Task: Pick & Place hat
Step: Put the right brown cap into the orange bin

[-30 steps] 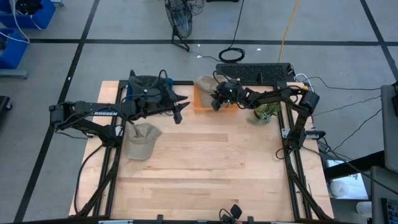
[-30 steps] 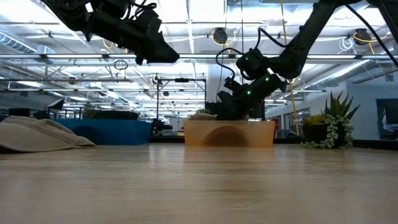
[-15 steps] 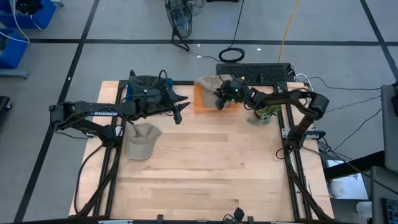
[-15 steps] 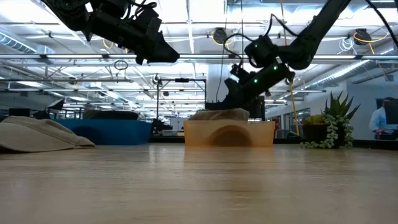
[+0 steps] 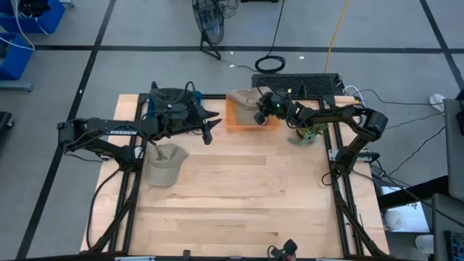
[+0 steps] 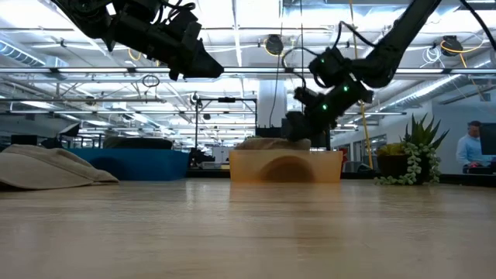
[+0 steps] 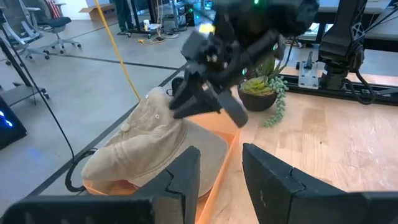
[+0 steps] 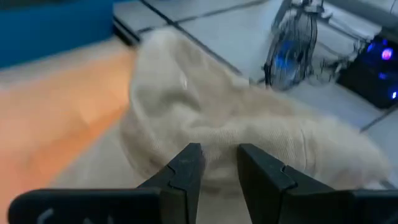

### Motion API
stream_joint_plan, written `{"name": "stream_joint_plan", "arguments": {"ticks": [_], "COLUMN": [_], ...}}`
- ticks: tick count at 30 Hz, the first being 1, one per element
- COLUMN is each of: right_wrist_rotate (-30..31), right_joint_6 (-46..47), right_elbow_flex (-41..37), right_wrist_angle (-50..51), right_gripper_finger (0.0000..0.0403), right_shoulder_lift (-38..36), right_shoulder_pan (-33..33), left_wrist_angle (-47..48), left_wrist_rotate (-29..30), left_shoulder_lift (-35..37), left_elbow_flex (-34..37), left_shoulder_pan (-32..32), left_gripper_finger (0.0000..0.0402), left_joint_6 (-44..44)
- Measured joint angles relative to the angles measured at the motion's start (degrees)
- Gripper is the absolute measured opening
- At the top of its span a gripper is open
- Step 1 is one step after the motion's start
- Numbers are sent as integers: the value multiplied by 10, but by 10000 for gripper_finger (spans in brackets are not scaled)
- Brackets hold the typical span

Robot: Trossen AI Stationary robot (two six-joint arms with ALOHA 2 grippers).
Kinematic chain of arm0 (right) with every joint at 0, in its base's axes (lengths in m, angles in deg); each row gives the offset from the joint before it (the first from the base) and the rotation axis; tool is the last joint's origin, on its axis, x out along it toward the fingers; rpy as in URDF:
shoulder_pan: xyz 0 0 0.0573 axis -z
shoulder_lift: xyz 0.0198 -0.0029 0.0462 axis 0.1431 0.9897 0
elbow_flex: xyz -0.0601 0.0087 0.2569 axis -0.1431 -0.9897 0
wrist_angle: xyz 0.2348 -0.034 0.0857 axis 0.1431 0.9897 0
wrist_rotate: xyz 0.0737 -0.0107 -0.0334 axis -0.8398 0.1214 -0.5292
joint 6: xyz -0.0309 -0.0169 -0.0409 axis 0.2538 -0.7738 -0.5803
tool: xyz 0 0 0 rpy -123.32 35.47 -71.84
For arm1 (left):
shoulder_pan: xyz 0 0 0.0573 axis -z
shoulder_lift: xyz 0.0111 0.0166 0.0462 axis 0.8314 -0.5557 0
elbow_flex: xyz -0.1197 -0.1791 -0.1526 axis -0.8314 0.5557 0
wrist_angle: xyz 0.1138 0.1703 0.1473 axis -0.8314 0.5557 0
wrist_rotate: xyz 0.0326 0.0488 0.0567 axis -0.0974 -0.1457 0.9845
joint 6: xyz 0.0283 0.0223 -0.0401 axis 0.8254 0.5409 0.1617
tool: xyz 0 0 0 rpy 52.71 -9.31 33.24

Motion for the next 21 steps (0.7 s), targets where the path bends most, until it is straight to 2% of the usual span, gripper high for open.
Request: {"name": "stream_joint_plan", "arguments": {"ticks": [6,11,21], "right_wrist_rotate": [-5,-63,-78], "right_joint_6": [25,45,31], "right_elbow_flex": [-39,-60,-66], "right_wrist_angle": [-35,-99,-136], "right_gripper_finger": [93,93,93], "right_shoulder_lift": [38,65,31], "right_shoulder_pan": [23,36,33], "left_wrist_angle": [0,-8,-6], "left_wrist_rotate": [0,1,1], "left_shoulder_lift": [0,0,0], "left_elbow_flex": [0,0,0], "left_shoulder_pan": [0,0,-2], "left_gripper_finger": [124,124,124], "left_joint_6": [-1,2,10]}}
